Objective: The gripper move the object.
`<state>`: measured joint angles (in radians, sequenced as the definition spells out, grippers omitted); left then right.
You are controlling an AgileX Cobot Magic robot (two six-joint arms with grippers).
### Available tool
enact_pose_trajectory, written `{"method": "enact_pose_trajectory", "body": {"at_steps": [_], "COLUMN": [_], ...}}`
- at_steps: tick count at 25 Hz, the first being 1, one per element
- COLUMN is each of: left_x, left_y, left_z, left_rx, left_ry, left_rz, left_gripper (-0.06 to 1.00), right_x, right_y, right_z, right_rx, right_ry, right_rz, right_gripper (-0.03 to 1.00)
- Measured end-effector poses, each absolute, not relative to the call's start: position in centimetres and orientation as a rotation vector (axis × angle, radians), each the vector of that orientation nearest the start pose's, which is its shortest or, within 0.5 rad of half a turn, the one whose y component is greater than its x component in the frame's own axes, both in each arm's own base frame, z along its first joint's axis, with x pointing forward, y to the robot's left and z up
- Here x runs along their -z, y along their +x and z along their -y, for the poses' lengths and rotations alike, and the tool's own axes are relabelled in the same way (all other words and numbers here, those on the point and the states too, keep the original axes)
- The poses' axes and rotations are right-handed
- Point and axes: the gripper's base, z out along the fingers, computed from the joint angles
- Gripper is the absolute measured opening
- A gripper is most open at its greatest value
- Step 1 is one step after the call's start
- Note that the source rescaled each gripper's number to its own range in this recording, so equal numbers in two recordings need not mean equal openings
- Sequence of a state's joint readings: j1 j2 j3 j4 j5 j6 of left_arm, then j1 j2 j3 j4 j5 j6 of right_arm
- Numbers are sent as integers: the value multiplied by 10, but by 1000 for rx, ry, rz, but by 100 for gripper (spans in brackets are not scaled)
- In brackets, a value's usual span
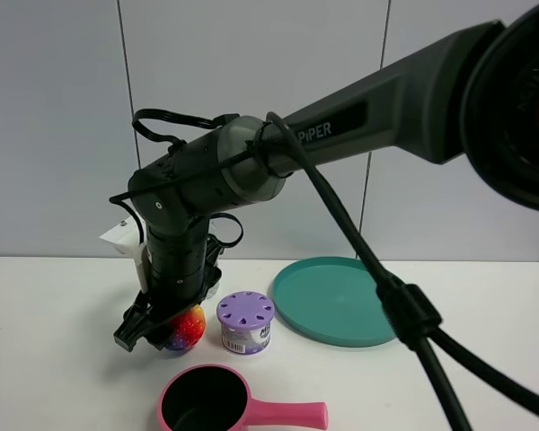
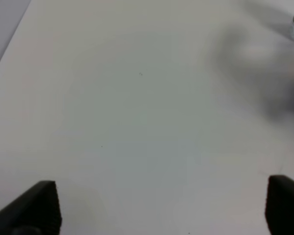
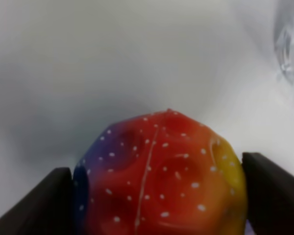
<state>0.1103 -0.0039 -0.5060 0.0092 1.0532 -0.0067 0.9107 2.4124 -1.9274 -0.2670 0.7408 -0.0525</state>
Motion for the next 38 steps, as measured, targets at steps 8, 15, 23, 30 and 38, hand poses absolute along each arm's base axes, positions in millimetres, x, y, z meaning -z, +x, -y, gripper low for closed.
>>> {"method": "enact_pose_trajectory", "body": {"at_steps": [8, 15, 23, 30, 38], "left_x": [-280, -280, -280, -280, -280], "left_y": [-6, -6, -6, -6, -6], "left_z": [0, 0, 0, 0, 0], "left_rx": [-76, -76, -76, -76, -76], "left_ry": [-119, -119, -119, -119, -119], "left_rz": [-2024, -2024, -2024, -2024, -2024], "left_gripper": [100, 100, 100, 100, 100], "right_x": [-125, -146, -266, -362, -377], "right_y": [329, 328, 308, 278, 303], "right_z": [-397, -396, -378, -326, -250], "right_rx": [26, 3, -159, -167, -89], "right_ry": [-1401, -1369, -1217, -1140, -849], "right_rz": [-2258, -2236, -2163, -2167, -2414], "right_gripper": [53, 66, 66, 66, 66]}}
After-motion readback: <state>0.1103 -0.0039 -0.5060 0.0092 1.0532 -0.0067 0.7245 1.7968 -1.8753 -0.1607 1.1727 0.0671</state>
